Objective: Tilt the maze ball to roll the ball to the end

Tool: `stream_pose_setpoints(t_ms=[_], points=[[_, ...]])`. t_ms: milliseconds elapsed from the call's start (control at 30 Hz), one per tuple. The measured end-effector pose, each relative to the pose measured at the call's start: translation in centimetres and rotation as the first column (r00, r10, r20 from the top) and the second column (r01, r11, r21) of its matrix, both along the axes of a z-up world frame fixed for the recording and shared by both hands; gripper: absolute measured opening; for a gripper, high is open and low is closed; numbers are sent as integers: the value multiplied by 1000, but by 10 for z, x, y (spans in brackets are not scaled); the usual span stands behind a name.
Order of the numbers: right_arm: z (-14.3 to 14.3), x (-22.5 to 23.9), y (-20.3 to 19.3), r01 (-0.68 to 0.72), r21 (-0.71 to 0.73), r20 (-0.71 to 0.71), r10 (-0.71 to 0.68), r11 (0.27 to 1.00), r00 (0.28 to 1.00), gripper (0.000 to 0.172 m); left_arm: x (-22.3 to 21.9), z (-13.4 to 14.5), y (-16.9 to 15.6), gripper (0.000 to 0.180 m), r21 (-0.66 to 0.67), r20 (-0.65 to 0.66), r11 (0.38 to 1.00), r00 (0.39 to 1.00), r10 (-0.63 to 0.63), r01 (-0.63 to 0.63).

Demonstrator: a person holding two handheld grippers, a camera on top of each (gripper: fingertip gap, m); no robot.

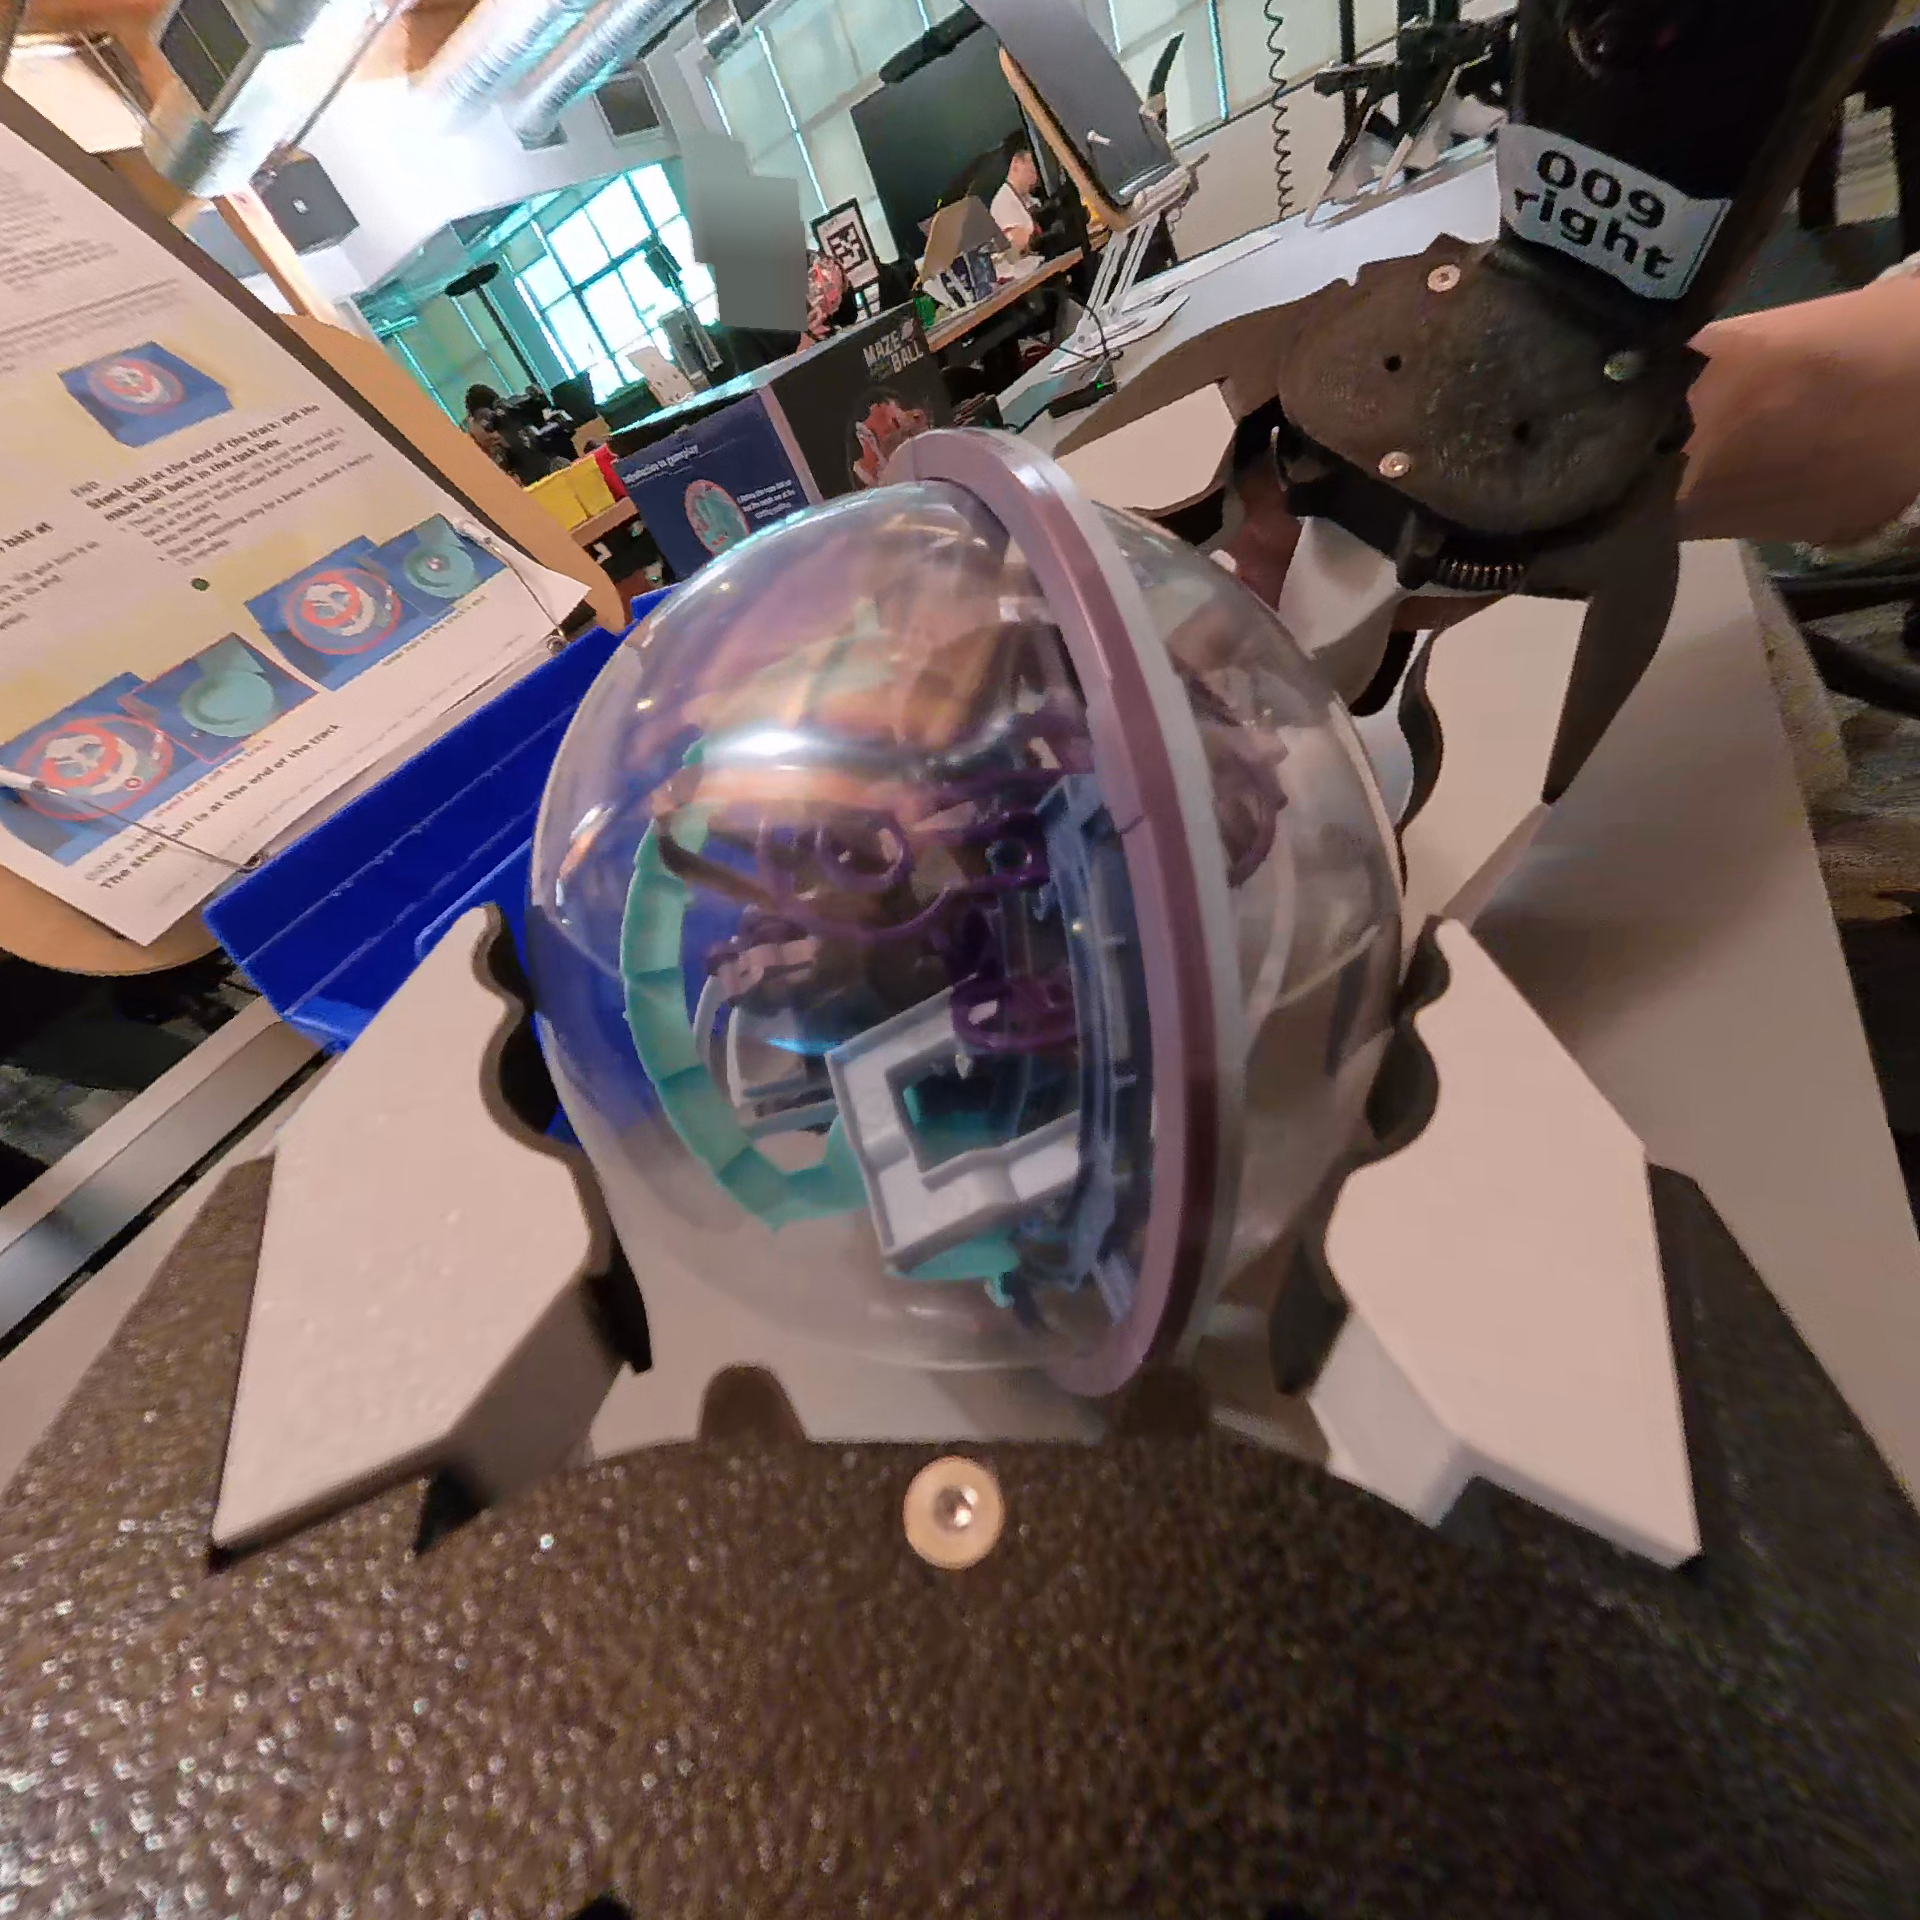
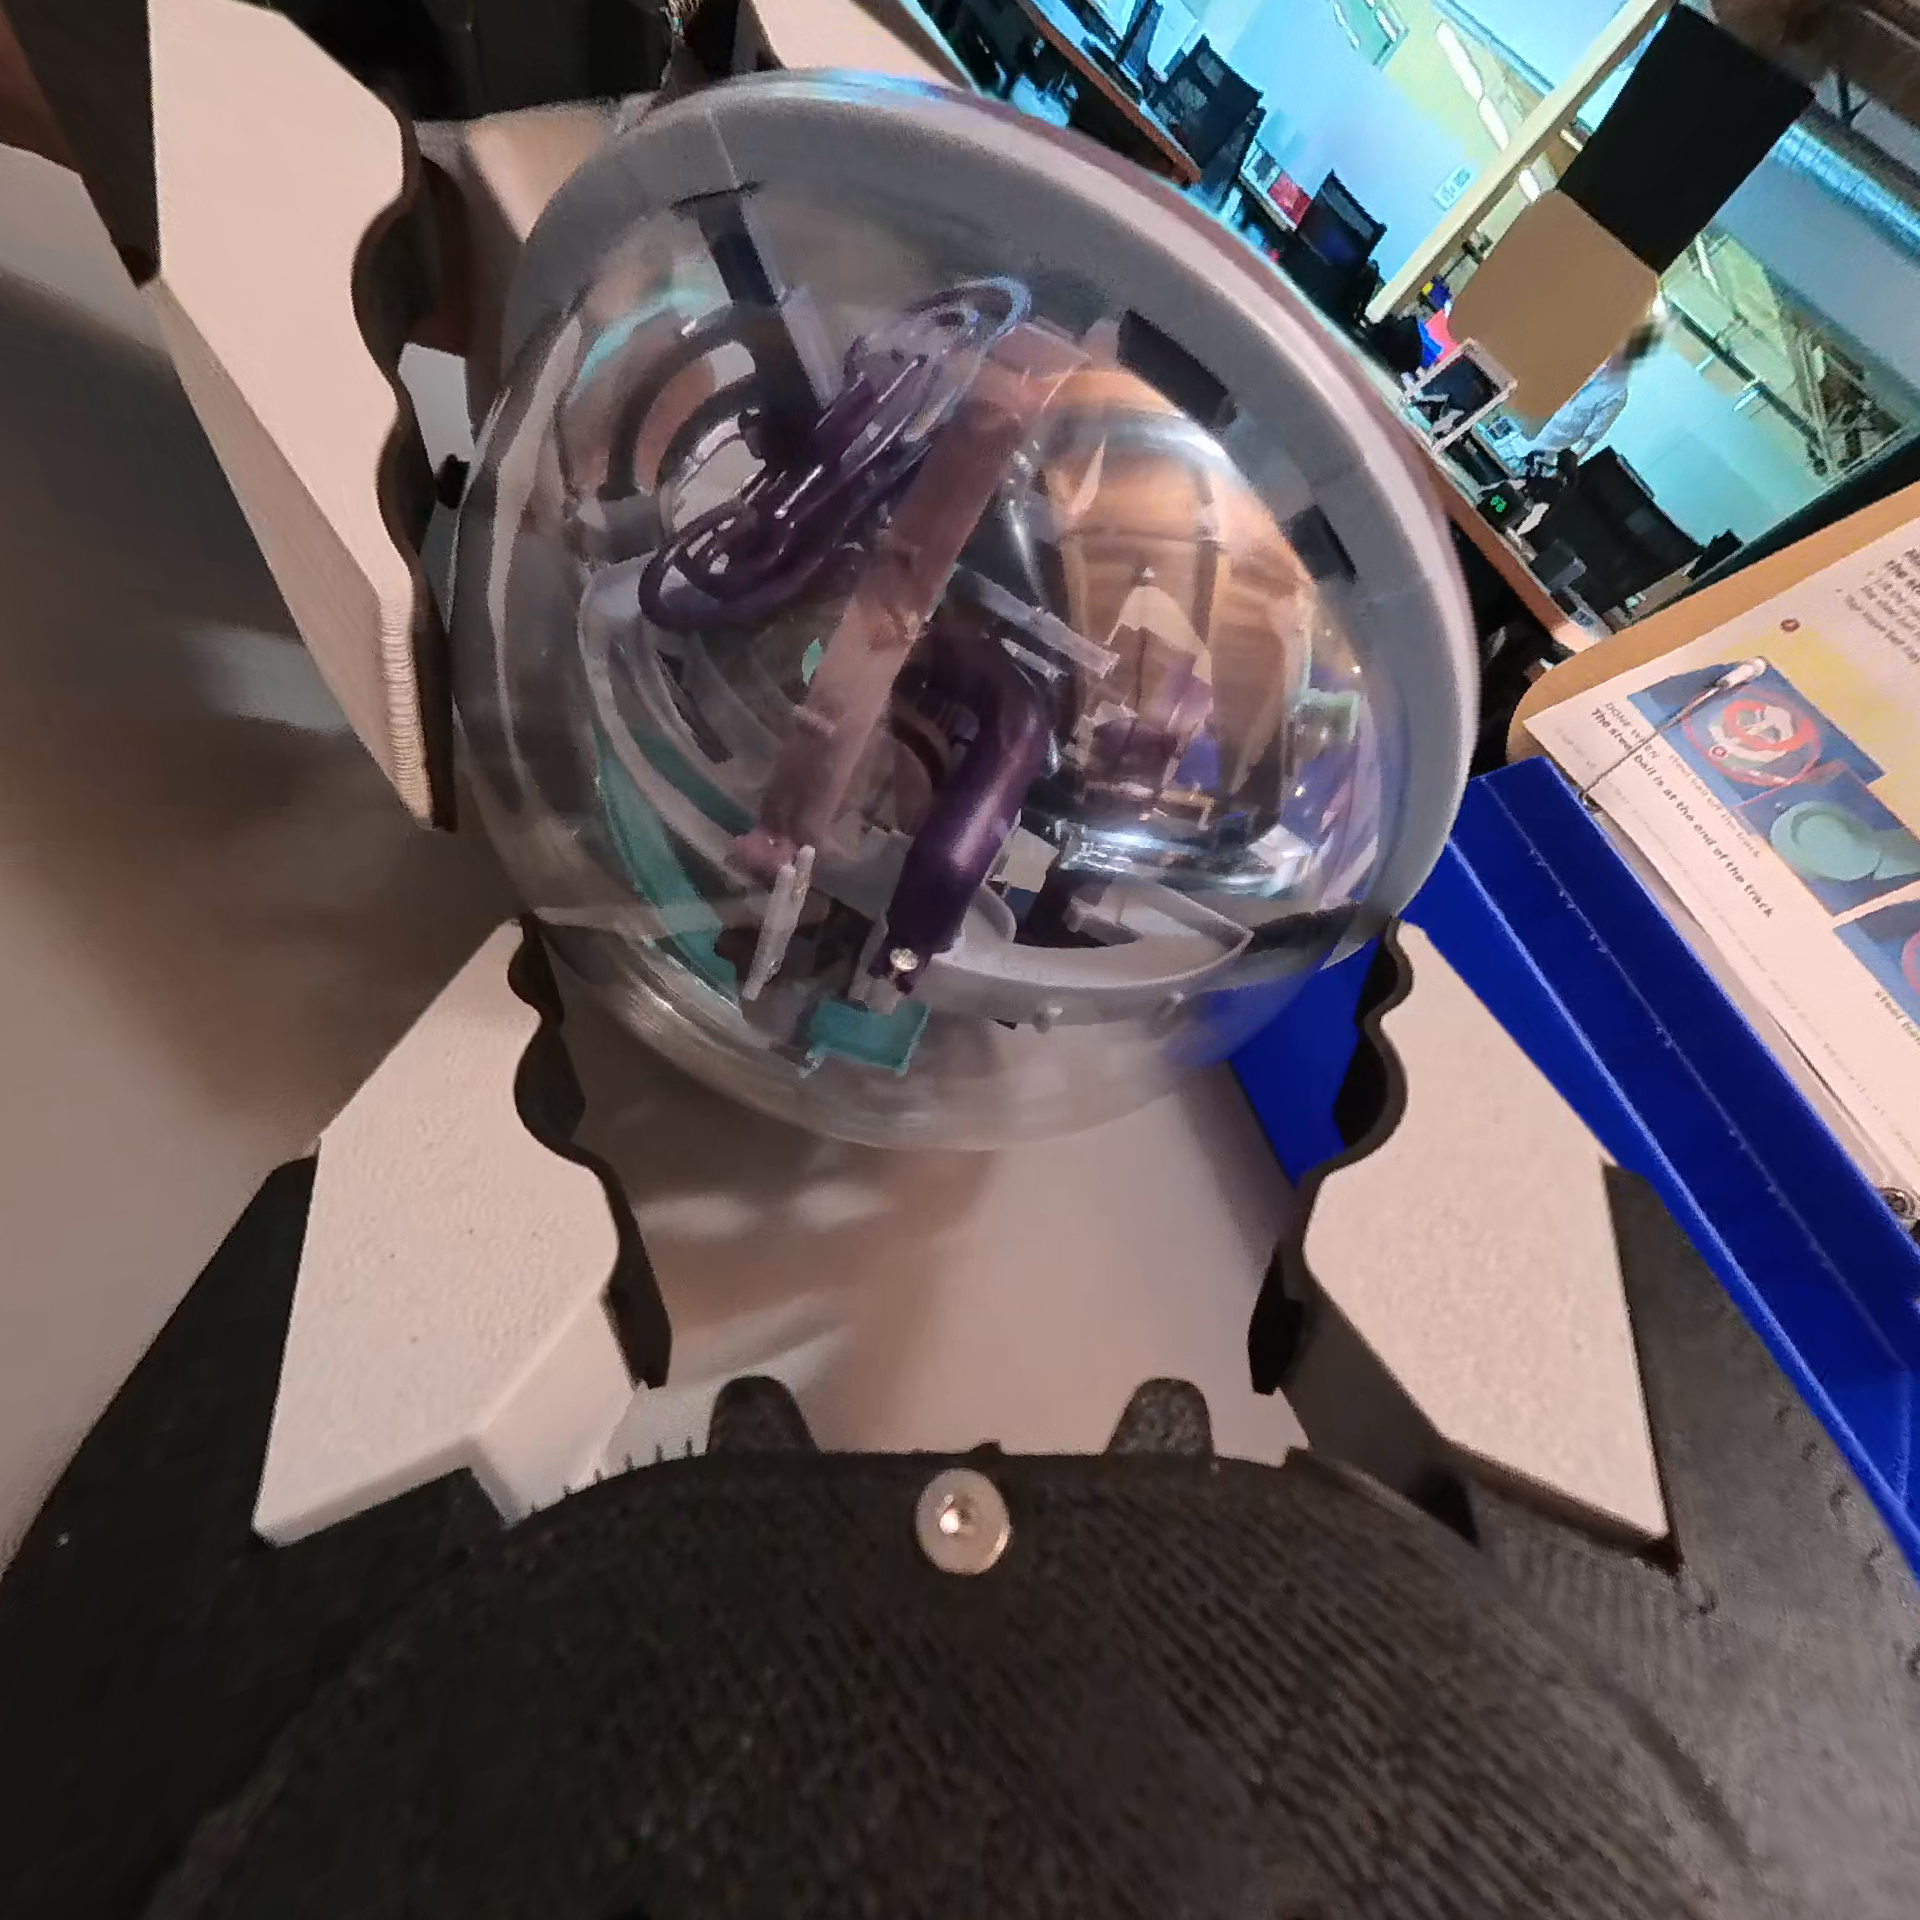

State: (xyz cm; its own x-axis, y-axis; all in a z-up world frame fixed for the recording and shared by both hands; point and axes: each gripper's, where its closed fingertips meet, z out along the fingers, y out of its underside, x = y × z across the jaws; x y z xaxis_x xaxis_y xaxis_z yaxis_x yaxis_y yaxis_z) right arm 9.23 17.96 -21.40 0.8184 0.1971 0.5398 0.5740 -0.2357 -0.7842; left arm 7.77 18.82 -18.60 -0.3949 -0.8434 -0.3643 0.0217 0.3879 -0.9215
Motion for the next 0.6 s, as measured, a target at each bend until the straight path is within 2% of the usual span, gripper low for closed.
stream_pose_setpoints(t_ms=[167,300,433,600], points=[[-2,-1,-2,-6,-1,41,7,1000,999,146,-3,-1,-2,155,33,21,999,1000,18,-18],[5,0,-8,-73,-30,15,74,997,997,141,-2,-2,-3,155,38,2,999,1000,14,-14],[15,4,-6,-140,-59,28,142,988,990,153,4,-2,-6,155,46,-37,999,999,4,-2],[36,6,-10,-202,-68,88,207,977,974,156,11,-6,-8,154,82,-63,997,998,11,-6]])
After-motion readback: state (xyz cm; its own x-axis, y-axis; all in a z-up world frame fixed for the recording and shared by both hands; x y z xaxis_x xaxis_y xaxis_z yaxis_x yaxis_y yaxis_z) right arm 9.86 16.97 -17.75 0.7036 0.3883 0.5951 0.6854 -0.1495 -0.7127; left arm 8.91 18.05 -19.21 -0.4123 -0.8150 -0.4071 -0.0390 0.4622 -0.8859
